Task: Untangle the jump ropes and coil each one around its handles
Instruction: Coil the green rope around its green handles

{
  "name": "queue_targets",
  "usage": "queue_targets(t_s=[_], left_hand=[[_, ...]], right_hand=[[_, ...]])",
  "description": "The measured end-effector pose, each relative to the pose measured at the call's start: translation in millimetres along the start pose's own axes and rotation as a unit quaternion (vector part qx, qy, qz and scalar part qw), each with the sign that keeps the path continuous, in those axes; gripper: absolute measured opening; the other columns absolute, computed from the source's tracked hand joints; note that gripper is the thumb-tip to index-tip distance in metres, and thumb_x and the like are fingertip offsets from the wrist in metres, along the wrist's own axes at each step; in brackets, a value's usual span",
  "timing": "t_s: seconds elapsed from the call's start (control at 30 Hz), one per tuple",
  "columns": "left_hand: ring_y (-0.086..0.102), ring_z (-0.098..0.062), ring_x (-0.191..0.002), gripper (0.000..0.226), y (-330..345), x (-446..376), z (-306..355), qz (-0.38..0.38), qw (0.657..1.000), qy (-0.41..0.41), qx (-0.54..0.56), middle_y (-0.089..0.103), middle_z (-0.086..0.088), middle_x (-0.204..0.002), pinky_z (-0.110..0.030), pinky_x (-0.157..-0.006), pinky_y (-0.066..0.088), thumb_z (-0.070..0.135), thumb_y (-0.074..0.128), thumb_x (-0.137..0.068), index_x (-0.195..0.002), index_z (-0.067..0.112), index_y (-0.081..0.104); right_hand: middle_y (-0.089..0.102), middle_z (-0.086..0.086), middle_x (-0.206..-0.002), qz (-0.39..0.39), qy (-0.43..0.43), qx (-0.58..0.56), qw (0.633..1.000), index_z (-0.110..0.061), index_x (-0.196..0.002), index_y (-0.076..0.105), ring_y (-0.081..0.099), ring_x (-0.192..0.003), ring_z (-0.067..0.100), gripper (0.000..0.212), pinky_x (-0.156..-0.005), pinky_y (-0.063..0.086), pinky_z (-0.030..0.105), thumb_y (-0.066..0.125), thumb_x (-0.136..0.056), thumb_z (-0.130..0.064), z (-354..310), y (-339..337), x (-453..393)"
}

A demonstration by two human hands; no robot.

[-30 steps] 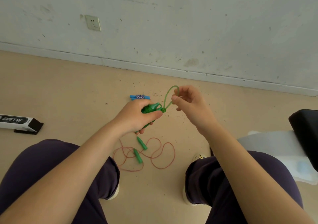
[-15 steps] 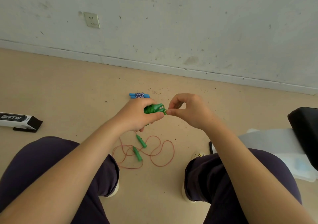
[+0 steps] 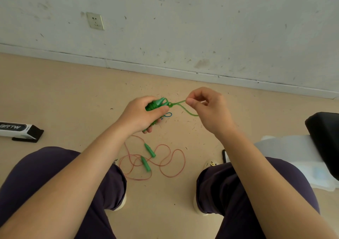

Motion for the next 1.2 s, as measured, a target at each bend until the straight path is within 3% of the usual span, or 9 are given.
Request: queue_targets(t_s=[0.07, 0.23, 0.33, 0.43, 0.57, 0.77, 0.87, 1.0, 1.2], left_hand=[[0.054, -0.018, -0.044, 0.01, -0.5, -0.6, 2.9, 0.007, 1.0, 0.003, 0.01, 0.067, -0.003, -0.071, -0.026, -0.04, 0.042, 0.033, 0.068, -0.092, -0.096, 0.024, 0.069], [0.055, -0.018, -0.043, 0.013, -8.0, -0.7, 3.8, 0.041, 0.999, 0.031, -0.017, 0.069, -0.004, -0.075, -0.027, -0.04, 0.044, 0.033, 0.068, -0.092, -0.099, 0.022, 0.068], [0.054, -0.006, -0.041, 0.009, -8.4, 2.3, 5.5, 0.049, 0.995, 0.063, -0.059, 0.066, 0.008, -0.066, -0.024, -0.041, 0.042, 0.032, 0.071, -0.09, -0.095, 0.025, 0.067], [0.058, -0.008, -0.053, 0.012, -2.0, 7.0, 10.3, 0.043, 0.985, 0.109, -0.127, 0.066, 0.005, -0.069, -0.036, -0.054, 0.049, 0.036, 0.072, -0.087, -0.094, 0.026, 0.069], [0.065, -0.016, -0.074, 0.024, 9.2, 10.6, 14.8, 0.017, 0.977, 0.148, -0.154, 0.072, 0.002, -0.087, -0.046, -0.07, 0.053, 0.043, 0.072, -0.086, -0.103, 0.026, 0.071], [0.053, -0.001, -0.051, 0.018, 10.7, 10.0, 16.0, 0.013, 0.984, 0.144, -0.102, 0.067, 0.006, -0.076, -0.033, -0.055, 0.048, 0.035, 0.073, -0.087, -0.103, 0.027, 0.071], [0.052, -0.005, -0.044, 0.011, 10.4, 9.6, 16.6, 0.006, 0.99, 0.129, -0.054, 0.064, 0.005, -0.071, -0.026, -0.047, 0.044, 0.031, 0.073, -0.088, -0.099, 0.03, 0.069], [0.055, -0.014, -0.042, 0.006, 8.7, 5.2, 14.3, -0.004, 0.996, 0.093, 0.006, 0.066, 0.001, -0.069, -0.025, -0.041, 0.042, 0.03, 0.07, -0.091, -0.097, 0.028, 0.069], [0.055, -0.021, -0.045, 0.006, 11.0, 5.1, 17.1, -0.08, 0.991, 0.075, 0.071, 0.067, -0.003, -0.07, -0.028, -0.043, 0.042, 0.029, 0.07, -0.091, -0.093, 0.024, 0.069]], right_hand=[[0.061, -0.004, -0.071, -0.004, 0.029, -0.037, 0.999, -0.011, -0.086, 0.066, 0.052, -0.056, -0.003, 0.005, -0.06, 0.041, 0.012, 0.066, -0.09, -0.009, 2.4, 2.4, 0.3], [0.052, -0.001, -0.066, -0.107, 0.096, -0.081, 0.986, -0.007, -0.094, 0.065, 0.045, -0.055, 0.012, 0.01, -0.059, 0.044, 0.028, 0.057, -0.097, -0.011, 15.2, 10.3, -1.6], [0.053, -0.002, -0.061, -0.141, 0.102, -0.043, 0.984, -0.01, -0.091, 0.066, 0.046, -0.057, 0.012, 0.017, -0.062, 0.043, 0.029, 0.06, -0.096, -0.026, 16.4, 13.6, 1.8], [0.062, -0.002, -0.073, -0.136, 0.092, -0.011, 0.986, -0.016, -0.089, 0.065, 0.059, -0.067, 0.012, 0.033, -0.072, 0.05, 0.031, 0.061, -0.091, -0.048, 14.0, 13.9, 1.4], [0.073, 0.005, -0.083, -0.193, 0.101, 0.009, 0.976, -0.01, -0.091, 0.065, 0.072, -0.072, 0.02, 0.042, -0.07, 0.056, 0.037, 0.059, -0.091, -0.052, 16.5, 31.3, 6.8], [0.066, 0.006, -0.059, -0.154, 0.08, -0.029, 0.984, -0.009, -0.081, 0.061, 0.06, -0.049, 0.021, 0.034, -0.048, 0.047, 0.03, 0.061, -0.094, -0.04, 16.4, 34.1, 4.4], [0.056, 0.006, -0.054, -0.157, 0.06, 0.02, 0.986, -0.006, -0.064, 0.055, 0.051, -0.045, 0.014, 0.052, -0.053, 0.042, 0.028, 0.053, -0.097, -0.045, 14.9, 32.1, 4.7], [0.04, 0.009, -0.057, -0.092, -0.003, 0.001, 0.996, 0.0, -0.059, 0.044, 0.037, -0.053, 0.015, 0.053, -0.056, 0.032, 0.03, 0.055, -0.099, -0.033, 6.6, 31.8, 3.8], [0.047, 0.015, -0.056, -0.076, 0.04, -0.074, 0.994, 0.003, -0.057, 0.047, 0.043, -0.05, 0.018, 0.062, -0.055, 0.038, 0.026, 0.052, -0.099, -0.042, 16.2, 22.2, 0.2]])
Point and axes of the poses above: each hand's wrist, its own x-axis away from the middle knuckle, its own y-axis out of the palm, z = x × y, the point moved 6 cm from there along -x, towards the middle knuckle
